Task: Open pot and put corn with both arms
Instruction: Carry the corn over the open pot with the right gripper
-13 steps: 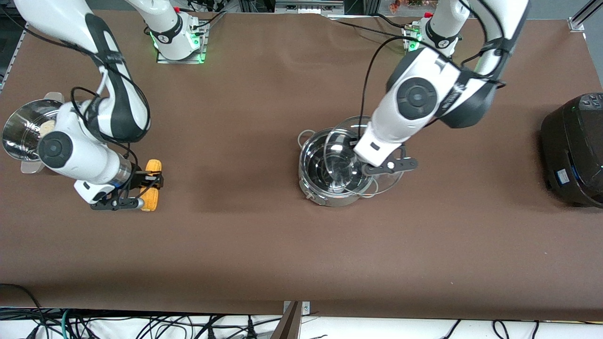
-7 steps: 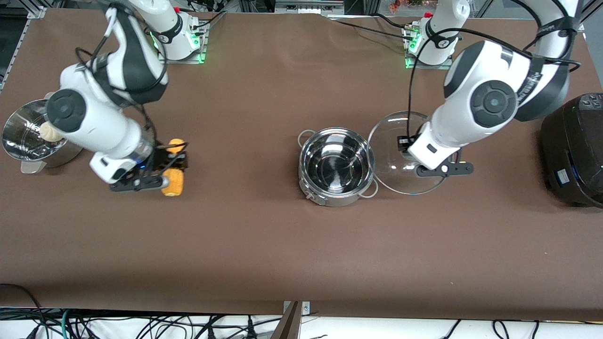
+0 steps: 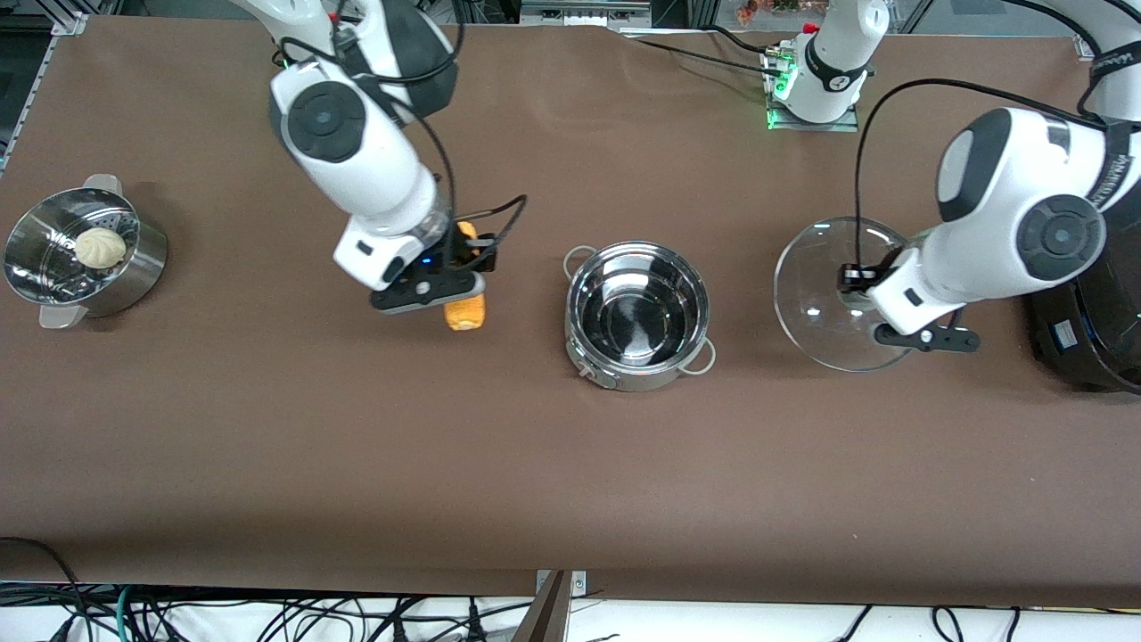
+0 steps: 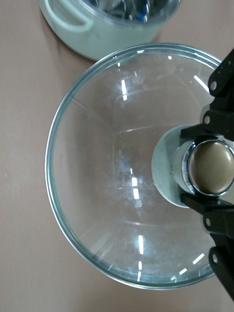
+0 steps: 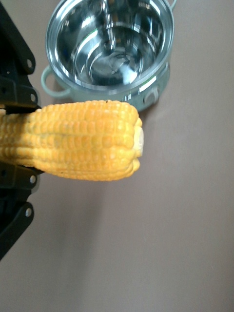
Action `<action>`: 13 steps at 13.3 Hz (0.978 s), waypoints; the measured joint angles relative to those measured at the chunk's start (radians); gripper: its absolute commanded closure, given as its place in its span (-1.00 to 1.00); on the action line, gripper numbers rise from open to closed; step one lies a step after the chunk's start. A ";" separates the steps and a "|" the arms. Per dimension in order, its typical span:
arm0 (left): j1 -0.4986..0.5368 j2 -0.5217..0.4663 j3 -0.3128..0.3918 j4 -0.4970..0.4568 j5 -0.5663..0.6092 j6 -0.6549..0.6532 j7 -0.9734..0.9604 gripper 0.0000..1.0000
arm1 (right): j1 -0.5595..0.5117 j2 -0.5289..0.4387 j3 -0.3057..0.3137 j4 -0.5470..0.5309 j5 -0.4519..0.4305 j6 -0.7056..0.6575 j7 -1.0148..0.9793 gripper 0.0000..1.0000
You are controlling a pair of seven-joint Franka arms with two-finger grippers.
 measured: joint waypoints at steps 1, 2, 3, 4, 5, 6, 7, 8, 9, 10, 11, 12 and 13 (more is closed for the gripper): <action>0.004 -0.001 0.030 -0.015 0.000 0.013 0.053 1.00 | 0.039 0.038 0.000 0.048 -0.031 -0.008 0.053 1.00; 0.008 -0.002 0.059 -0.035 0.000 0.040 0.108 1.00 | 0.078 0.082 0.000 0.102 -0.059 -0.020 0.111 1.00; 0.013 -0.002 0.087 -0.062 -0.001 0.078 0.165 1.00 | 0.117 0.129 -0.002 0.161 -0.079 -0.032 0.167 1.00; 0.017 -0.002 0.112 -0.092 -0.001 0.119 0.217 1.00 | 0.155 0.178 -0.005 0.221 -0.098 -0.043 0.217 1.00; 0.019 -0.002 0.134 -0.125 -0.001 0.162 0.261 1.00 | 0.189 0.224 -0.008 0.277 -0.112 -0.049 0.257 1.00; 0.021 -0.002 0.150 -0.154 -0.001 0.202 0.295 1.00 | 0.219 0.263 -0.016 0.319 -0.121 -0.052 0.289 1.00; 0.023 -0.002 0.160 -0.183 -0.001 0.239 0.317 1.00 | 0.248 0.294 -0.031 0.349 -0.124 -0.053 0.313 1.00; 0.023 -0.002 0.166 -0.210 -0.002 0.275 0.331 1.00 | 0.279 0.319 -0.052 0.372 -0.125 -0.052 0.329 1.00; 0.023 -0.002 0.166 -0.239 -0.002 0.312 0.338 1.00 | 0.311 0.342 -0.075 0.394 -0.125 -0.052 0.340 1.00; 0.023 -0.002 0.166 -0.274 -0.002 0.356 0.342 1.00 | 0.345 0.366 -0.097 0.417 -0.125 -0.052 0.356 1.00; 0.023 -0.002 0.166 -0.310 -0.002 0.402 0.343 1.00 | 0.375 0.391 -0.112 0.439 -0.125 -0.050 0.373 1.00; 0.023 -0.002 0.166 -0.349 -0.002 0.455 0.343 1.00 | 0.399 0.418 -0.122 0.462 -0.125 -0.043 0.388 1.00; 0.023 -0.001 0.166 -0.388 -0.002 0.509 0.343 1.00 | 0.416 0.442 -0.127 0.480 -0.125 -0.032 0.401 1.00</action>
